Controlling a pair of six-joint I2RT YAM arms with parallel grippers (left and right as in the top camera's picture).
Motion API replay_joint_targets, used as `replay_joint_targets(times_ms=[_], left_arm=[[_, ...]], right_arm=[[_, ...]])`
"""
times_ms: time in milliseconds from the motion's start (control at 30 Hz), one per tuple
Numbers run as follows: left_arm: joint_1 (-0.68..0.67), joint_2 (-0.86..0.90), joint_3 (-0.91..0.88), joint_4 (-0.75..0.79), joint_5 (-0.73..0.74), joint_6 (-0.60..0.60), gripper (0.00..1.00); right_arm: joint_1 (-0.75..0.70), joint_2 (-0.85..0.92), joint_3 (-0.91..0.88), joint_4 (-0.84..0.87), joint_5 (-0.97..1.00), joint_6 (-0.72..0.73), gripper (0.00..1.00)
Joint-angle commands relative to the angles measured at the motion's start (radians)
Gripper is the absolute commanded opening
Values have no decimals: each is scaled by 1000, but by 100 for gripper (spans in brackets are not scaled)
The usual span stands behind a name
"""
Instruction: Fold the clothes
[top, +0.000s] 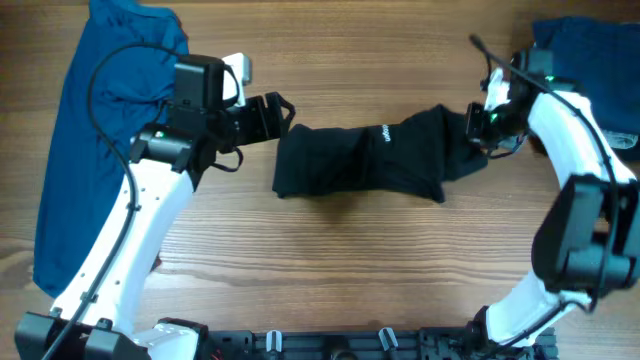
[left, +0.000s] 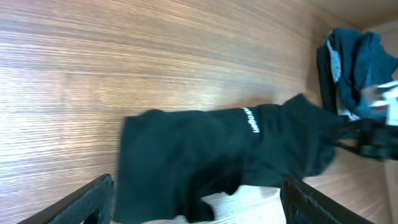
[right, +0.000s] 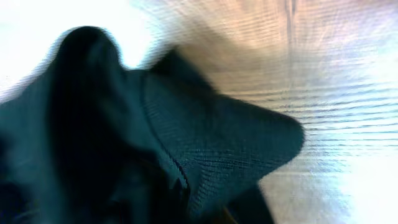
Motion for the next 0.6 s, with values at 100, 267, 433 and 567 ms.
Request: replay_joint_targets(times_ms=[100,267,433,567], left_arm=[[94,-18,16,-20,-41,40,86],[147,-18,16,-29,-61,92,85],[163,-18,16,-63,-169,92,88],[163,-18,16,-63,-203,92,90]], right_arm=[[95,-106,71,-63,-125,-26,4],[254,-106,74,-28,-135,27,4],[418,-106,76,62,-161,95,4],[556,-106,76,166,-160,150,4]])
